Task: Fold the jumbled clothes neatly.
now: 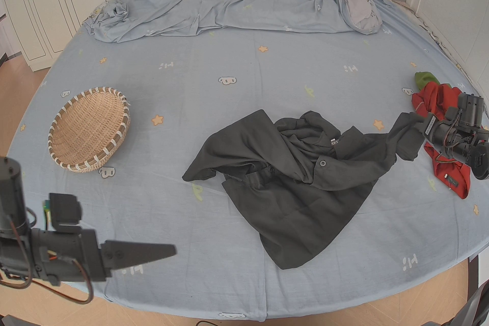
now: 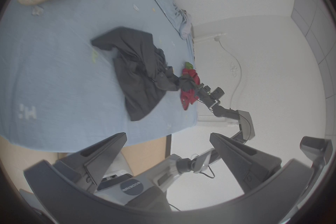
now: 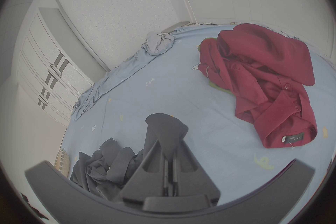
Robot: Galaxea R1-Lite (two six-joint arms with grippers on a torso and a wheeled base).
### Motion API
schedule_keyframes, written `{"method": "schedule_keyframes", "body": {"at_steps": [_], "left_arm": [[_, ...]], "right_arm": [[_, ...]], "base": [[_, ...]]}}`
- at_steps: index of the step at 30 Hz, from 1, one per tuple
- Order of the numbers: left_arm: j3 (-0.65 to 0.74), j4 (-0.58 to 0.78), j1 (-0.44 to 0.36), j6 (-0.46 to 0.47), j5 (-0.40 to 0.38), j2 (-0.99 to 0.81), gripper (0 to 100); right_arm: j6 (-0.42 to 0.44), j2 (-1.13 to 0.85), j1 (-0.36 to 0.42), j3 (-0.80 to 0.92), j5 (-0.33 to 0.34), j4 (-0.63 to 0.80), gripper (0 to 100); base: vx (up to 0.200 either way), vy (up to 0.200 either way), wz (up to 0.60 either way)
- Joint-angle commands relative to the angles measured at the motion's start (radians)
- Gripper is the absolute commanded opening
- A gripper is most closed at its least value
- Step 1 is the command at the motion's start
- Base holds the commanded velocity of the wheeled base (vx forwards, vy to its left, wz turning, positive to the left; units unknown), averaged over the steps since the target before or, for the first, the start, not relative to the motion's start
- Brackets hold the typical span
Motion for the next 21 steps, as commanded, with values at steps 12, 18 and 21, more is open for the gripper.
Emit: {"method": "schedule_keyframes", "body": {"at_steps": [12, 18, 21], "left_arm": [[-0.053, -0.415, -0.267, -0.285, -0.025, 0.516, 100], [-0.076, -0.446, -0.324, -0.388, -0.027, 0.513, 100], [-0.083, -0.455, -0.390, -0.452, -0.022, 0.539, 100]], "right_arm": [[0.002, 0.016, 0.019, 0.009, 0.001, 0.002, 0], [0.002, 0.010, 0.034, 0.018, 0.001, 0.000, 0], [0.000, 0.005, 0.034, 0.020, 0.001, 0.000, 0]], "base": [[0.000, 0.000, 0.00], [0.000, 0.000, 0.00], [0.000, 0.000, 0.00]]}}
